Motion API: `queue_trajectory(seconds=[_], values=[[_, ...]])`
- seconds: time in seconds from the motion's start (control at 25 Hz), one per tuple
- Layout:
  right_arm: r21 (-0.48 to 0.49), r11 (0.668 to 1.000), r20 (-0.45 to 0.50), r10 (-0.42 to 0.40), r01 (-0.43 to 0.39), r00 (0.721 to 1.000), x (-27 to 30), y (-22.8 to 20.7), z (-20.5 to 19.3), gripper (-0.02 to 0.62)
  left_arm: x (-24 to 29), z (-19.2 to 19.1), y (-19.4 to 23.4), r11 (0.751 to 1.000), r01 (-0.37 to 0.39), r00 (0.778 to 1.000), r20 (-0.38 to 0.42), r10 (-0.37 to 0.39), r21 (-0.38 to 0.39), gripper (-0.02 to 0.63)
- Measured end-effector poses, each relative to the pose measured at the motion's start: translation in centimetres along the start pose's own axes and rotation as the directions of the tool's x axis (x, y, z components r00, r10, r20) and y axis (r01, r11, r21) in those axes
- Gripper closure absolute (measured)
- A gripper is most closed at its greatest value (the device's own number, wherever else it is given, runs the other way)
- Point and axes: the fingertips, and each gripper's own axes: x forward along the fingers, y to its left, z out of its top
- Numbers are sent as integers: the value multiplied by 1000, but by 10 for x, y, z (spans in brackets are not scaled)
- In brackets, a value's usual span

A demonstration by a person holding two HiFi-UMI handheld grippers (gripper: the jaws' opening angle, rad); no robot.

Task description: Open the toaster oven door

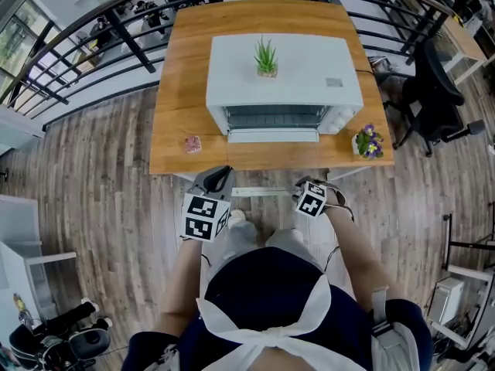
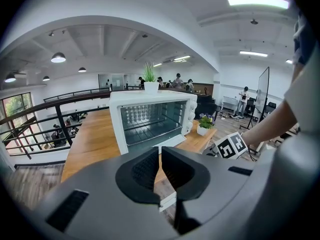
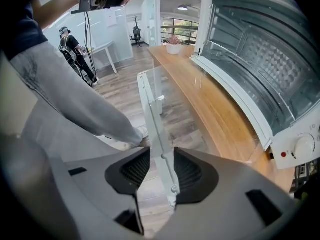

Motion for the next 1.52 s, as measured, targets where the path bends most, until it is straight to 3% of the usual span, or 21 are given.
queue_trajectory(seconds=[0.2,0.44,0.92,1.2,1.52], values=[[28,1000,10,-1,1,1000,1,1,0,442,0,-2,0,1000,-3,1000,-4,3,-4,574],[88,996,93,-32,24,995,-15,-2,17,443,2,-1,-4,1000,9,1000,-6,-9,0,574],[267,963,287,-124,45,950,-56,-6,54,449,8,0,-9,999,41,999,-5,-41,5,574],[368,927,408,-227,68,884,-96,-11,80,451,14,4,-12,999,51,999,-1,-51,-13,574],[491,871,555,-333,22,762,-145,-17,110,463,21,17,-25,996,89,995,41,-88,-25,574]])
